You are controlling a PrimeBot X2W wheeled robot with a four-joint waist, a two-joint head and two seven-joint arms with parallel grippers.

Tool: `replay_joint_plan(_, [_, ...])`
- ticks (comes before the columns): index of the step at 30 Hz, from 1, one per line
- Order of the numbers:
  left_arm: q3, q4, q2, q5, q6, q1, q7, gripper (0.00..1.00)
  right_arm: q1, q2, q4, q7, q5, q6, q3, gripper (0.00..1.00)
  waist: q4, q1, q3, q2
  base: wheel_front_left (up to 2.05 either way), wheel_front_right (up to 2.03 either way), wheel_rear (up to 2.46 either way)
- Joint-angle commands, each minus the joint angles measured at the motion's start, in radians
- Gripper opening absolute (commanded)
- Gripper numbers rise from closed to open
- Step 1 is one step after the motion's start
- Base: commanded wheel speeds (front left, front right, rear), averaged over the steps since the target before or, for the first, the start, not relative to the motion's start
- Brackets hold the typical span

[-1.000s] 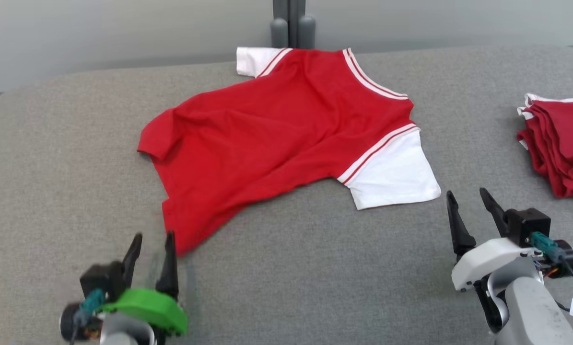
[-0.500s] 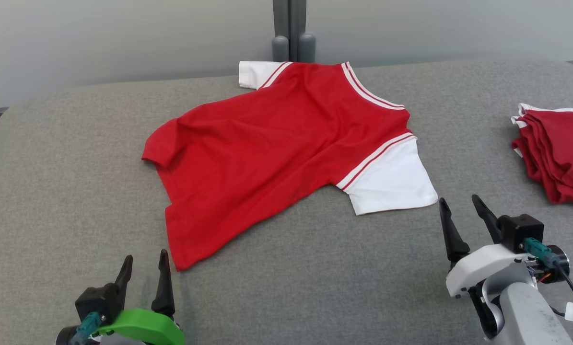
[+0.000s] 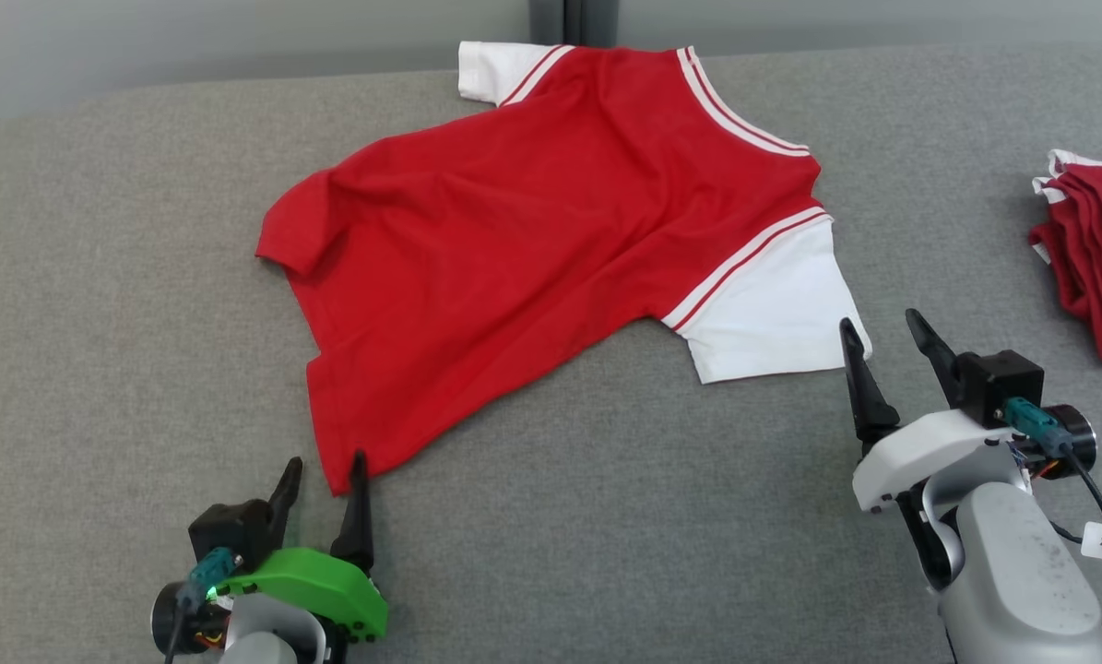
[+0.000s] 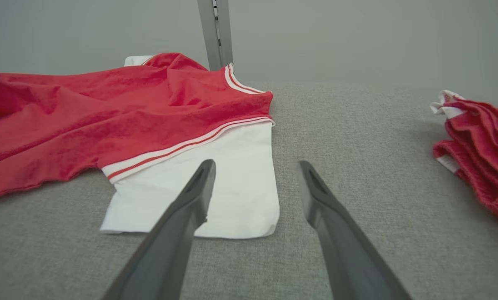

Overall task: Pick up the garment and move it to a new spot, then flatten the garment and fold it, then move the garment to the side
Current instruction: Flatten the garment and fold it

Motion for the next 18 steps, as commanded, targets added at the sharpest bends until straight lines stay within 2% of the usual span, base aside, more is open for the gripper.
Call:
replay_joint_plan(1, [-0.002,0.022,0.003,-0.006,0.006,-0.022,0.0,1.0,-0.019,-0.004,0.007,-0.002,-0.011,-0.002,-0.002,1.0,0.009,0.0,0.038,0.0,0.0,0.0,0.0])
replay_joint_plan(9, [-0.048,0.117,0.002,-0.035,0.001,-0.051,0.006,1.0,-0.086,-0.003,0.067,-0.002,-0.069,-0.002,-0.039,1.0,0.03,0.0,0.08,0.0,0.0,0.0,0.0])
replay_joint_plan(18, [-0.119,0.141,0.0,-0.044,-0.006,-0.057,0.01,1.0,-0.125,-0.004,0.243,0.0,-0.16,-0.002,-0.124,1.0,0.059,0.0,0.093,0.0,0.0,0.0,0.0])
